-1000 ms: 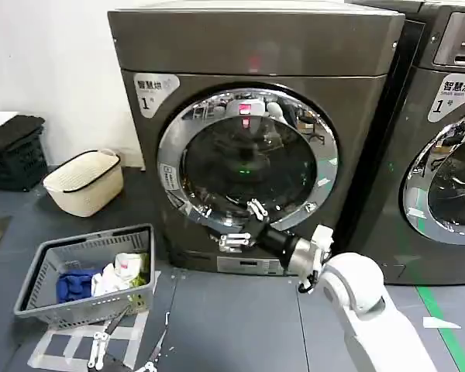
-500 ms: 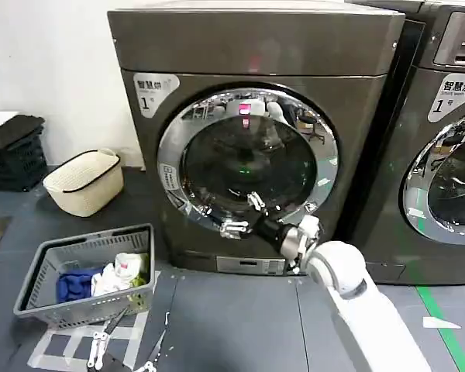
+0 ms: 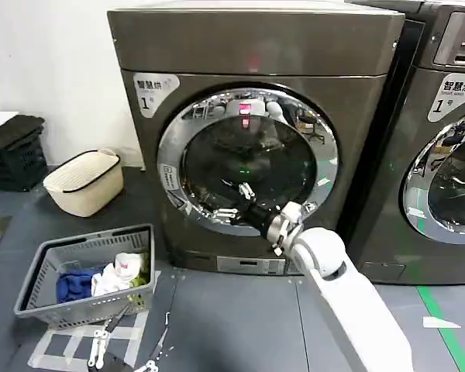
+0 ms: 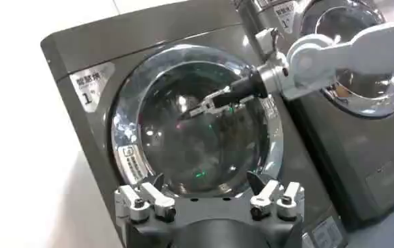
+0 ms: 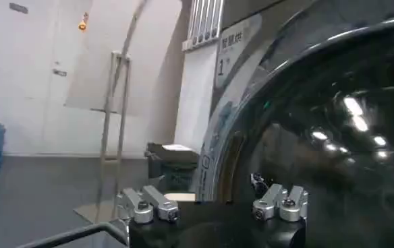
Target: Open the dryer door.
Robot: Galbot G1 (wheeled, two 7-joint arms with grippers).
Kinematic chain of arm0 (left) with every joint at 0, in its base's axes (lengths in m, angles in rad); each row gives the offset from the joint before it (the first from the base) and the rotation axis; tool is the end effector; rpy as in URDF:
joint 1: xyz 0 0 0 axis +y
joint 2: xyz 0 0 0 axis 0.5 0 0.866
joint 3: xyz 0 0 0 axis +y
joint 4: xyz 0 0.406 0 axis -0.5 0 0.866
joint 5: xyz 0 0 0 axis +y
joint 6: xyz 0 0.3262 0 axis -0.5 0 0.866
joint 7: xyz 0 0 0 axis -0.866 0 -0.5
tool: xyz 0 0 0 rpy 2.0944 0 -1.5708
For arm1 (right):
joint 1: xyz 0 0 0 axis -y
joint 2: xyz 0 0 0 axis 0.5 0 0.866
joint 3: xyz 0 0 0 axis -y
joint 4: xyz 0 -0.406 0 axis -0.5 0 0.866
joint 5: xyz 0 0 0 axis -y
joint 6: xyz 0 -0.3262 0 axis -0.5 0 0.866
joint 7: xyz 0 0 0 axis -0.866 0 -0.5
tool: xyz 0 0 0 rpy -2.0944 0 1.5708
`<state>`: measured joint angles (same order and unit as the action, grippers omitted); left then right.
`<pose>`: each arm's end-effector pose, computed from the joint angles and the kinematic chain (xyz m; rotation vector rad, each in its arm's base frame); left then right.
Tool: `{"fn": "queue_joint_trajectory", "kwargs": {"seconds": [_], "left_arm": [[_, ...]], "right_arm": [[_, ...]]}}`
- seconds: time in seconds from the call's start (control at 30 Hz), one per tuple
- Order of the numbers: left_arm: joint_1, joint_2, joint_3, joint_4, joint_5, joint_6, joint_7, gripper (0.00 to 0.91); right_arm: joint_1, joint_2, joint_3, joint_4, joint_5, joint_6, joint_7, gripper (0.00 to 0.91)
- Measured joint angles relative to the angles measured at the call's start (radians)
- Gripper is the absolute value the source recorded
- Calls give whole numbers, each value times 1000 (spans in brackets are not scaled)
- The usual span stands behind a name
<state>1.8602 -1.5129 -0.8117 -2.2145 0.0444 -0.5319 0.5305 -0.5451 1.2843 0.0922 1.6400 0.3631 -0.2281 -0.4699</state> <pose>0.0226 0.0862 -0.3230 0.6069 2.7516 0.5751 0.4546 0.0222 -0.2139 -1.2976 2.6642 -0.1671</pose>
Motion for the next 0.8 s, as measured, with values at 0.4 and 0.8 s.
{"fn": "queue_joint_trajectory", "kwargs": {"seconds": [0.4,0.8], "left_arm": [[5,-6,2,-22,4,4,-3,907],[11,-16,4,-37,16,5,-4,907]], "right_arm": [[68,48,-53,-100,-25,22,27,907],[121,94,-85,-190,-56,29,44,907]]}}
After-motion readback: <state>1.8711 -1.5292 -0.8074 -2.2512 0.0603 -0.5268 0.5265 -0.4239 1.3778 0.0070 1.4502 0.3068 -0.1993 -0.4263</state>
